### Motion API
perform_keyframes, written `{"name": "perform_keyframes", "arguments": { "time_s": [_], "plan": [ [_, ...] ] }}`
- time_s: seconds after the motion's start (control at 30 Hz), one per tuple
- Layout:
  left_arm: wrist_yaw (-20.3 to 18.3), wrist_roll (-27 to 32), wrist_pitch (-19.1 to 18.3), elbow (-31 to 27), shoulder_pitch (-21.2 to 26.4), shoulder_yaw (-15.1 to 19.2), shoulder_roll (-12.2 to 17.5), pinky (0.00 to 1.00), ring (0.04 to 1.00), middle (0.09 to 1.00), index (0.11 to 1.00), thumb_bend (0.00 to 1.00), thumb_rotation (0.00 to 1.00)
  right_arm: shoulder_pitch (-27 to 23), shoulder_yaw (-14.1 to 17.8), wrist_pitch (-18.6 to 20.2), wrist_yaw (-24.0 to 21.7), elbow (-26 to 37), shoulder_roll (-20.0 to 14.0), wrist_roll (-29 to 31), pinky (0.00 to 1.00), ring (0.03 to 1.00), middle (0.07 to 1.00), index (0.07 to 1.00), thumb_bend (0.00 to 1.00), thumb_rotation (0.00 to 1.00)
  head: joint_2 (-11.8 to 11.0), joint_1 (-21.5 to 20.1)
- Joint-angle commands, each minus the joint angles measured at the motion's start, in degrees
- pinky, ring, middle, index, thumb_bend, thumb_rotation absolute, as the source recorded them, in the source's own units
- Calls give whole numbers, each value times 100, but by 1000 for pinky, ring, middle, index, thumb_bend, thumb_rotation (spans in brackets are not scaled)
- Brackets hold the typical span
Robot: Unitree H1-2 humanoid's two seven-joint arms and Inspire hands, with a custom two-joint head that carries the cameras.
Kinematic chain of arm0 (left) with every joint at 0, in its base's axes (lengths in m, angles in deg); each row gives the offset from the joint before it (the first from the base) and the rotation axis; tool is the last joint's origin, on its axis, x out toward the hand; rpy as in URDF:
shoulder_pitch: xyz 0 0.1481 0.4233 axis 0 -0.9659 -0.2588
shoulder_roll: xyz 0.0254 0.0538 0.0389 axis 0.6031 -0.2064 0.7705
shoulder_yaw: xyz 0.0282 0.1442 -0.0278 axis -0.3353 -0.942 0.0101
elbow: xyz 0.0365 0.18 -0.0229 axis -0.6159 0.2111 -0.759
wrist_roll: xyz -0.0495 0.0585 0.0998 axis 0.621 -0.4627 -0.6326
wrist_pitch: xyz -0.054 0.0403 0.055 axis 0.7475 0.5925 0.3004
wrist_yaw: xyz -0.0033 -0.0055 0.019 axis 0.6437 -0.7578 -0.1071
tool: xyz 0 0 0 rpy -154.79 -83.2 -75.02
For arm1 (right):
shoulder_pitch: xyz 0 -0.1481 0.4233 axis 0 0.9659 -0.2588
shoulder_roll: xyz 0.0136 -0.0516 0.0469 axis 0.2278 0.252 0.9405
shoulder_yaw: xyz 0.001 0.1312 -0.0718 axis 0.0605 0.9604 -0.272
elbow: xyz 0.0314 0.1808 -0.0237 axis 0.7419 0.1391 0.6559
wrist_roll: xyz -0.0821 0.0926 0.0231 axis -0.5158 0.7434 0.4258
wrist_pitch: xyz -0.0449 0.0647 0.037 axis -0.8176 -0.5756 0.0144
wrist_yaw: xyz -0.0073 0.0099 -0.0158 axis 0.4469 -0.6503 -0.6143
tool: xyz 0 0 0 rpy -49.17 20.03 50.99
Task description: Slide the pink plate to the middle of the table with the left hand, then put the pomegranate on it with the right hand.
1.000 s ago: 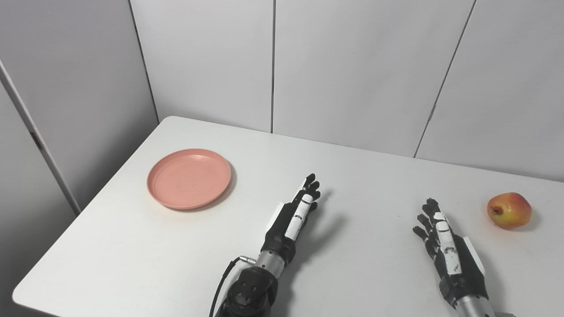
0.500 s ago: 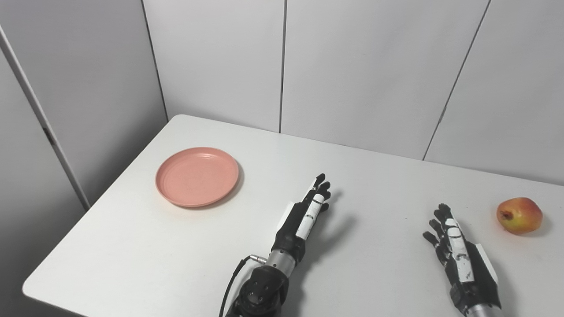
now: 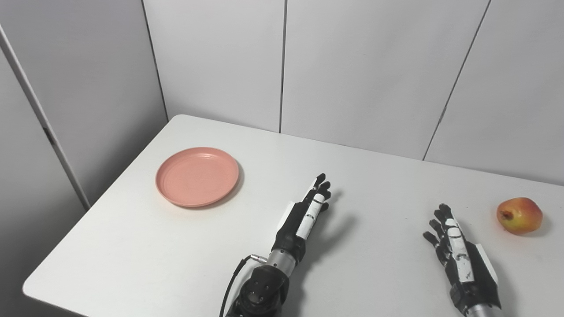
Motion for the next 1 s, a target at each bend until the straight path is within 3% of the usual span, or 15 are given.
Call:
{"name": "perform_keyframes", "arguments": {
  "time_s": [0.0,0.37,0.77,0.97],
  "plan": [
    [5,-122,2,153,9,-38,64,941,963,978,972,364,1000,-105,13,-269,30,51,8,-24,1000,995,1000,996,161,1000,14,-4],
    [9,-236,80,-160,78,7,139,939,959,976,957,369,1000,-144,-6,-341,69,-28,50,-44,1000,988,992,991,166,1000,-29,0],
    [-42,-123,-238,-887,381,122,229,949,975,992,977,439,1000,-194,-9,-398,70,-150,53,-38,1000,991,996,993,172,1000,-115,107],
    [-39,-106,-147,-993,605,242,431,972,977,989,984,438,1000,-186,18,-243,143,-109,120,-6,1000,990,993,989,166,1000,-142,137]
  ]
}}
